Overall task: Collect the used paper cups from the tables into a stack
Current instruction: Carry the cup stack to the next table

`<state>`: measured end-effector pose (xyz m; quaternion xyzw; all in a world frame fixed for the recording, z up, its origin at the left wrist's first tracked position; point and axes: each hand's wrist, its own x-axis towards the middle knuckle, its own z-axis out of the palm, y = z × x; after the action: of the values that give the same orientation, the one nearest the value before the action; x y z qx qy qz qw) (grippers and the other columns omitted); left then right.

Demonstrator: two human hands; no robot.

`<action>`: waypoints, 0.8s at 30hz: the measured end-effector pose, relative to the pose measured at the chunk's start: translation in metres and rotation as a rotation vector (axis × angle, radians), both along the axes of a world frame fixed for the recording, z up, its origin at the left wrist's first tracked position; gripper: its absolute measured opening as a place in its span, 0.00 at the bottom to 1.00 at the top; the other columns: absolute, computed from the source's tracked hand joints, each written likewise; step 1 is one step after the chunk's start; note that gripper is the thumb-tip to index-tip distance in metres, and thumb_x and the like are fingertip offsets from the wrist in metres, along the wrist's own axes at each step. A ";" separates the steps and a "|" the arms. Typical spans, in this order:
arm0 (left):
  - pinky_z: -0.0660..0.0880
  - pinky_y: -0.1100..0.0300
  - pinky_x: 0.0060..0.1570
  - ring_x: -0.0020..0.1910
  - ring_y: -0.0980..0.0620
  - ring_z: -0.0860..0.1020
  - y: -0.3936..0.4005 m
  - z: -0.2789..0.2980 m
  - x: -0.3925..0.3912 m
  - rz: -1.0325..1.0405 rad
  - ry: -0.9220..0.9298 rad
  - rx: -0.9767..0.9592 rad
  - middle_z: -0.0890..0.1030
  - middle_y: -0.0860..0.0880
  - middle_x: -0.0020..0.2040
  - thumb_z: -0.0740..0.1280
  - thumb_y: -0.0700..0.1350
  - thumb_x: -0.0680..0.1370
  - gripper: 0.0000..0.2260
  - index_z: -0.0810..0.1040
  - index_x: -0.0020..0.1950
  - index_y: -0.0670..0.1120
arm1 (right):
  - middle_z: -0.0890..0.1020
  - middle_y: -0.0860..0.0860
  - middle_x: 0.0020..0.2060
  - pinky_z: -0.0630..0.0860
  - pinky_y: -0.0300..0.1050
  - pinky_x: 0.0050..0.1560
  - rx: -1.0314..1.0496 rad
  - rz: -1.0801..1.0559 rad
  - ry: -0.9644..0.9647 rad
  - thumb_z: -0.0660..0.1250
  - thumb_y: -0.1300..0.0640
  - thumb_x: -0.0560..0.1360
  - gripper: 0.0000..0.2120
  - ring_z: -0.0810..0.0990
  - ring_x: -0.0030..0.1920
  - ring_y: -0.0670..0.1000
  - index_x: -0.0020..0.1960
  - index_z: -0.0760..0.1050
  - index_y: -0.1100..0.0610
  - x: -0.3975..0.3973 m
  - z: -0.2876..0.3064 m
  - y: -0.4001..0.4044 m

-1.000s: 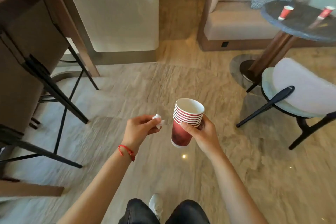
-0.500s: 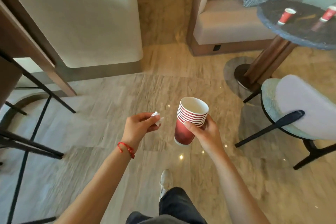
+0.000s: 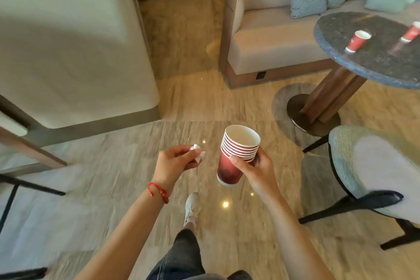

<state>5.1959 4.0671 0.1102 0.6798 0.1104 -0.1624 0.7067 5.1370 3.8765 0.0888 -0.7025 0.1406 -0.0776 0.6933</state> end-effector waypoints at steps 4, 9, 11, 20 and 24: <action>0.78 0.66 0.36 0.34 0.54 0.82 -0.026 0.000 0.091 -0.048 -0.015 -0.018 0.83 0.45 0.35 0.72 0.39 0.71 0.04 0.83 0.43 0.40 | 0.84 0.41 0.48 0.78 0.37 0.47 -0.010 -0.072 0.001 0.76 0.41 0.57 0.27 0.82 0.51 0.44 0.54 0.76 0.48 0.078 -0.003 -0.023; 0.80 0.64 0.38 0.33 0.54 0.82 -0.063 0.008 0.192 -0.144 -0.013 -0.026 0.83 0.48 0.32 0.72 0.37 0.71 0.01 0.83 0.41 0.40 | 0.84 0.42 0.48 0.77 0.35 0.45 0.015 -0.152 0.015 0.76 0.44 0.58 0.24 0.82 0.51 0.43 0.52 0.77 0.47 0.167 0.006 -0.052; 0.79 0.66 0.36 0.32 0.55 0.81 -0.081 0.011 0.227 -0.169 -0.018 -0.017 0.83 0.48 0.31 0.72 0.37 0.71 0.03 0.83 0.38 0.43 | 0.84 0.42 0.48 0.77 0.35 0.45 0.022 -0.189 0.022 0.76 0.45 0.58 0.24 0.82 0.50 0.43 0.52 0.77 0.47 0.195 0.009 -0.065; 0.77 0.67 0.34 0.33 0.55 0.82 -0.179 0.005 0.345 -0.309 0.007 -0.040 0.84 0.49 0.32 0.72 0.37 0.71 0.03 0.84 0.39 0.43 | 0.84 0.44 0.44 0.77 0.34 0.43 0.006 -0.333 0.035 0.77 0.56 0.61 0.20 0.82 0.47 0.42 0.51 0.76 0.49 0.297 0.004 -0.147; 0.77 0.67 0.33 0.31 0.56 0.81 -0.241 0.001 0.386 -0.357 0.014 -0.063 0.83 0.49 0.31 0.71 0.36 0.71 0.03 0.83 0.39 0.43 | 0.82 0.46 0.51 0.77 0.35 0.46 0.000 -0.362 0.031 0.77 0.61 0.65 0.21 0.81 0.50 0.42 0.54 0.75 0.48 0.332 0.000 -0.200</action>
<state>5.5824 3.8258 0.1109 0.6650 -0.0126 -0.2934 0.6867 5.4688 3.6761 0.0885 -0.6668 0.2755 -0.1901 0.6658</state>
